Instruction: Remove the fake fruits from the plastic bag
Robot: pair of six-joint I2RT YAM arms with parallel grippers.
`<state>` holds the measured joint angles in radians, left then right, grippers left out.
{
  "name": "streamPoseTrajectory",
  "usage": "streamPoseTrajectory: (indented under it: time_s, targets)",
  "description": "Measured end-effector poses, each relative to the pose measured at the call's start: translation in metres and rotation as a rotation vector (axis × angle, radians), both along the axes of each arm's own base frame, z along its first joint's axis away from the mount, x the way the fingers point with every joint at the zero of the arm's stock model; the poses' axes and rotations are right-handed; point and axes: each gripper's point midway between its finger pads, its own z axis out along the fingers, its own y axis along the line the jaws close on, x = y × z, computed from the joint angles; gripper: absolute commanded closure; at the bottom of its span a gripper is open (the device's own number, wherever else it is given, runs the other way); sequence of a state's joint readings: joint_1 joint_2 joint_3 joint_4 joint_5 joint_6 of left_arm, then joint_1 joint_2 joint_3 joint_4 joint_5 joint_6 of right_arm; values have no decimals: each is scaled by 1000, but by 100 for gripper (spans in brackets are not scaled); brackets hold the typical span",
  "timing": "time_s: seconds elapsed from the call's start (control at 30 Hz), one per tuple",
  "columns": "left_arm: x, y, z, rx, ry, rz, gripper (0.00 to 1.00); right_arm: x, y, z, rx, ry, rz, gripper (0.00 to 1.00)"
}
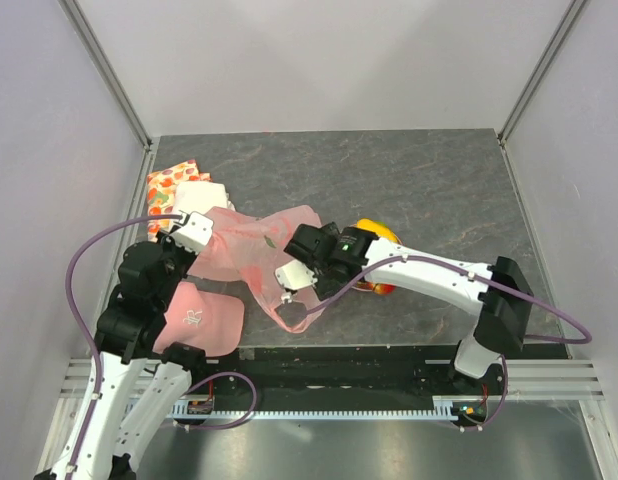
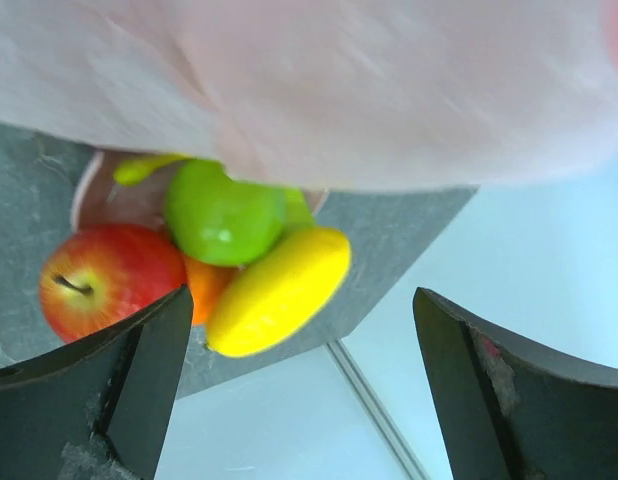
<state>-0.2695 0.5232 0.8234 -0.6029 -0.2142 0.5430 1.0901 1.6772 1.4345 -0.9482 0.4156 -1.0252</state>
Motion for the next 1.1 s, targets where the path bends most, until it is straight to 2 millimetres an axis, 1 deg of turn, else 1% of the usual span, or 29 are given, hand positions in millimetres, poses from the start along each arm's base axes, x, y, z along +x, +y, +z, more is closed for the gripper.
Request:
streamPoseTrajectory:
  time_s: [0.13,0.27,0.3,0.33,0.37,0.4,0.43,0.5,0.57,0.6,0.63,0.7,0.73,0.8,0.9,1.0,1.1]
  targets:
    - [0,-2,1,-4,-1,-10,98,9,0,32,93,-27,-47,2]
    - [0,-2,1,-9,-1,-13,98,19,12,66,285,6,-131,2]
    - [0,-2,1,-8,-1,-11,98,19,14,70,307,12,-139,2]
    - [0,-1,1,-8,-4,-7,99,19,18,75,367,46,-157,3]
    - [2,0,4,-1,-13,1,98,16,21,74,411,86,-170,4]
    - [4,2,7,10,-26,11,98,13,22,71,434,127,-182,6]
    - [7,5,11,22,-42,22,98,8,23,64,462,185,-201,7]
    - [15,11,20,52,-74,56,98,-5,23,47,486,296,-246,9]
    - [25,22,32,75,-84,120,98,-24,21,24,493,434,-320,11]
    - [29,28,39,80,-83,156,98,-30,21,18,494,479,-345,12]
    - [34,38,53,79,-93,207,98,-38,22,10,500,538,-382,13]
    - [39,53,71,58,-107,277,98,-47,24,2,502,598,-423,15]
    - [40,63,83,35,-124,326,98,-50,27,-2,503,628,-449,15]
    - [36,74,96,1,-149,380,98,-54,30,-9,502,662,-487,15]
    - [25,80,108,-41,-182,420,98,-55,34,-21,487,704,-545,15]
    - [18,83,109,-59,-188,442,98,-51,39,-36,459,726,-567,16]
    - [14,89,110,-66,-191,476,98,-47,41,-49,424,732,-539,16]
